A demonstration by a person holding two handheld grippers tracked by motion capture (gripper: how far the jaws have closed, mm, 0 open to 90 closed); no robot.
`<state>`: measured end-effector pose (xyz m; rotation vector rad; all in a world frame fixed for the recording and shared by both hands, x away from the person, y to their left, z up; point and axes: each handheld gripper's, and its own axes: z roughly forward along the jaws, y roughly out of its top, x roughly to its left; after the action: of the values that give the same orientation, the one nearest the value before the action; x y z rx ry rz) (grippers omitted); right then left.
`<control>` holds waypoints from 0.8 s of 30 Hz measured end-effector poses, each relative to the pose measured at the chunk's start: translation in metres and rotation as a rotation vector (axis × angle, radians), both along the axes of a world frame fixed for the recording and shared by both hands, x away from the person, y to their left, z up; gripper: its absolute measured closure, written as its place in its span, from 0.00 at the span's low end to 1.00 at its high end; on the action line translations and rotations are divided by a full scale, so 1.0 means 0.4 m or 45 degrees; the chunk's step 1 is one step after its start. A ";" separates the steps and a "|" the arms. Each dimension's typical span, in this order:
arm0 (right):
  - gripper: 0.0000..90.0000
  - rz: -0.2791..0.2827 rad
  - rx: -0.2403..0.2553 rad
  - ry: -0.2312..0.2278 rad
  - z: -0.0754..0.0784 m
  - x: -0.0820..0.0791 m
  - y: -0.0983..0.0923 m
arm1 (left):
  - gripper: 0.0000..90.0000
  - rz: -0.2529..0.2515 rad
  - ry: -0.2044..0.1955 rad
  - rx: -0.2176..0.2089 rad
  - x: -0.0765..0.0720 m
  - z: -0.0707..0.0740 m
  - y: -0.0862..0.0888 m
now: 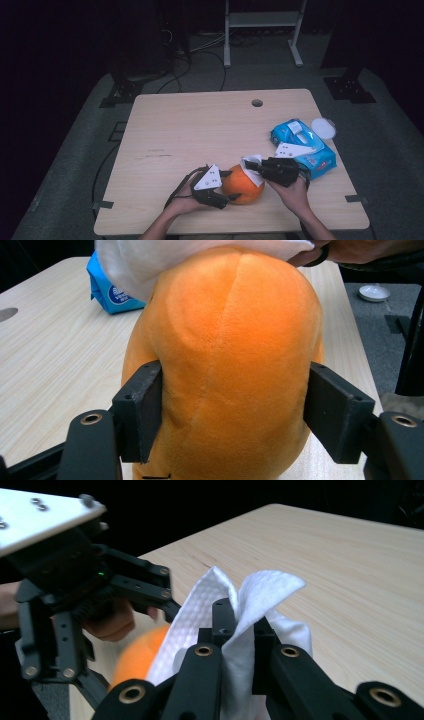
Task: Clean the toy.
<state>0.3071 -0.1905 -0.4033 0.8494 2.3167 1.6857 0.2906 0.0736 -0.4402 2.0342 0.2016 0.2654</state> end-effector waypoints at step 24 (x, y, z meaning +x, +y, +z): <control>0.95 0.051 -0.039 -0.074 0.023 -0.039 0.009 | 0.34 0.124 0.180 -0.110 0.043 -0.006 0.021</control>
<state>0.2917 -0.1870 -0.3942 0.7428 2.3298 1.6634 0.3079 0.0818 -0.4427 1.9614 0.3942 0.1699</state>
